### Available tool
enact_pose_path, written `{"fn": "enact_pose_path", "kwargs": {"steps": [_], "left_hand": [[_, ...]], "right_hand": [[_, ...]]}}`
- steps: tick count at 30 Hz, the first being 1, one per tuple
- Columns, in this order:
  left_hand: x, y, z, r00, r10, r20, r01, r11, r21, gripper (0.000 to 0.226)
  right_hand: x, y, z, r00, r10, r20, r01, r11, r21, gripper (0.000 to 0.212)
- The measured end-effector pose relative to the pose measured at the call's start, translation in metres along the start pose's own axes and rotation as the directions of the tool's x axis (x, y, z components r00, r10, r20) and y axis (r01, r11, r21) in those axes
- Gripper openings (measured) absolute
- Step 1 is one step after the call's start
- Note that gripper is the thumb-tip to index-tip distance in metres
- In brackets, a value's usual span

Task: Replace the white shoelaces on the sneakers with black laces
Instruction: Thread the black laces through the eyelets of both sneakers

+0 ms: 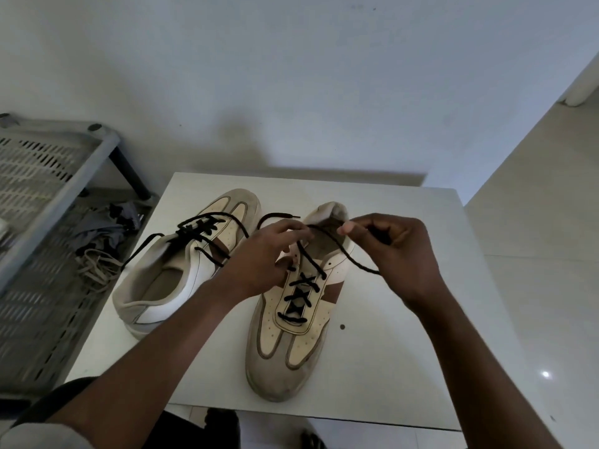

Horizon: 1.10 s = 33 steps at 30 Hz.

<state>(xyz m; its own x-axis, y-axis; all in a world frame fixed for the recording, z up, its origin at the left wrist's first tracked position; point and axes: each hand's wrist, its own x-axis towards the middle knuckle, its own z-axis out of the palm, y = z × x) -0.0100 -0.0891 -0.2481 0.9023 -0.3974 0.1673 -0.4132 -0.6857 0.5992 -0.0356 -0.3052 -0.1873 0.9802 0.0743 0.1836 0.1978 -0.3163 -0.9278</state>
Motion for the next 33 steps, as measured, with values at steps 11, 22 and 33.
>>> {"fn": "enact_pose_path", "kwargs": {"steps": [11,22,33], "left_hand": [[0.003,0.011,0.003,0.916,-0.305,-0.261,0.212,0.92,-0.33,0.022],[-0.004,-0.004,0.005,0.995,0.097,0.027,-0.099,0.991,0.093,0.05],[-0.005,-0.012,0.003,0.975,0.065,-0.214,-0.102,0.981,-0.166,0.028]], "right_hand": [[-0.02,0.017,0.064,0.978,0.142,0.153,-0.056,0.885,-0.461,0.008],[-0.014,0.024,0.06,0.996,0.091,0.008,-0.07,0.82,-0.567,0.01],[-0.009,0.039,0.079,0.99,0.142,0.026,-0.102,0.815,-0.571,0.013]]}}
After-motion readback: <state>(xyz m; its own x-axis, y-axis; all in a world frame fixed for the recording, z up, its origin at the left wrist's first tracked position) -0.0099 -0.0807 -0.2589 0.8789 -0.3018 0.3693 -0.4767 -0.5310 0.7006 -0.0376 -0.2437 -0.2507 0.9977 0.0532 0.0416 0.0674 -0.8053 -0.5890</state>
